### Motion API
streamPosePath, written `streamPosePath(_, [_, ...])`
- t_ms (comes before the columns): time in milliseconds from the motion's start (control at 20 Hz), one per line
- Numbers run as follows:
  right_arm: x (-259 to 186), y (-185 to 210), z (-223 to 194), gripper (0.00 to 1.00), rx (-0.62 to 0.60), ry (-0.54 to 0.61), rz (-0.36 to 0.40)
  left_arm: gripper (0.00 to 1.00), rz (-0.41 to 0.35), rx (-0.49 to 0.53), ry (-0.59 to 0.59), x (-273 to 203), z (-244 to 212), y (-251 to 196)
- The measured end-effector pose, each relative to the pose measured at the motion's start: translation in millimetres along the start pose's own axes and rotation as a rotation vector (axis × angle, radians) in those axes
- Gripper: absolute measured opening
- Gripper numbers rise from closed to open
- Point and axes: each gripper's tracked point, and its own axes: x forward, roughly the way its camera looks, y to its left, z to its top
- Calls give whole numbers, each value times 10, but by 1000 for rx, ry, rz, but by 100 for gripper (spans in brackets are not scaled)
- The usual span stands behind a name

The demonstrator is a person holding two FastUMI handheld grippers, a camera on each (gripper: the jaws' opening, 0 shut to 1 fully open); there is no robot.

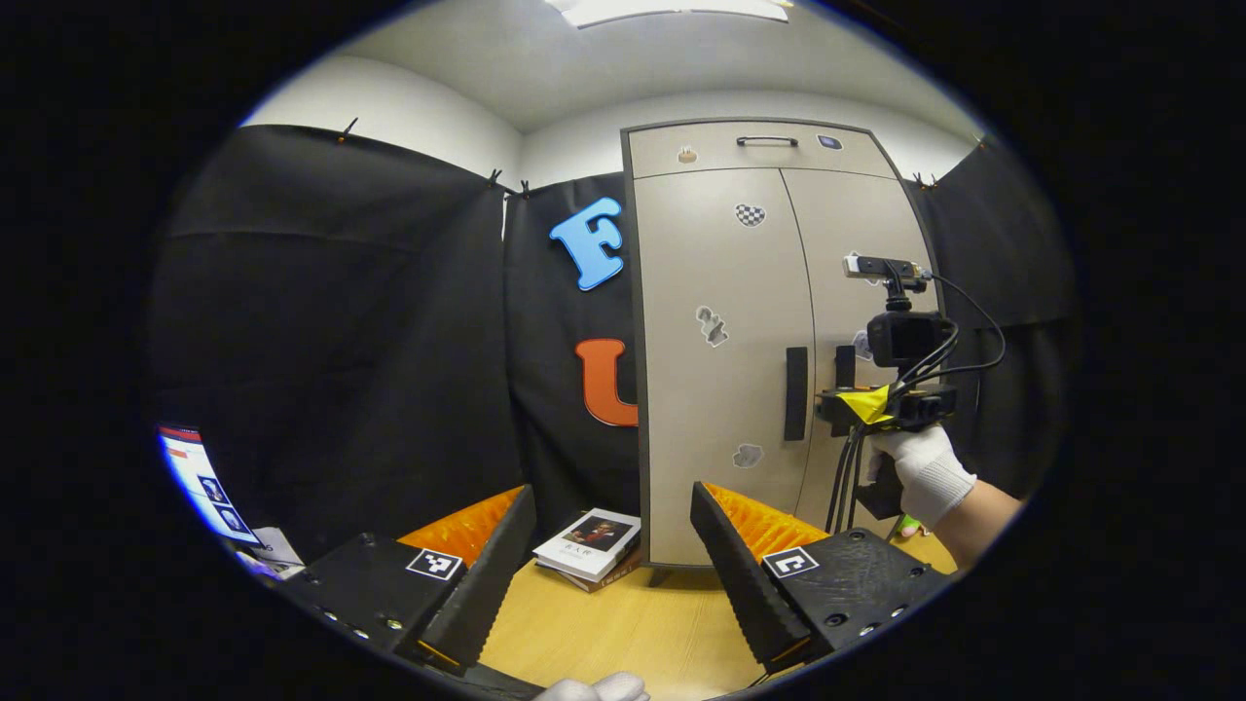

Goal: Open the right door of the double-door shoe cabinet with the right hand, and open the left door with the left hand.

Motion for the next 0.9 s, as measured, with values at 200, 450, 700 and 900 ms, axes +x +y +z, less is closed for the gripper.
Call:
streamPosePath(200, [-41,-7,-16,28,-11,4,30,96,-13,-1,-13,-3,24,-5])
streamPosePath(450, [-194,-6,-48,25,-13,5,65,96,-26,-7,-19,-140,30,-10])
streamPosePath(700, [-412,-50,-85,24,-17,3,63,96,-47,-11,-29,-315,53,0])
streamPosePath(900, [-621,-141,-112,23,-15,1,56,96,-73,-11,-37,-455,75,0])
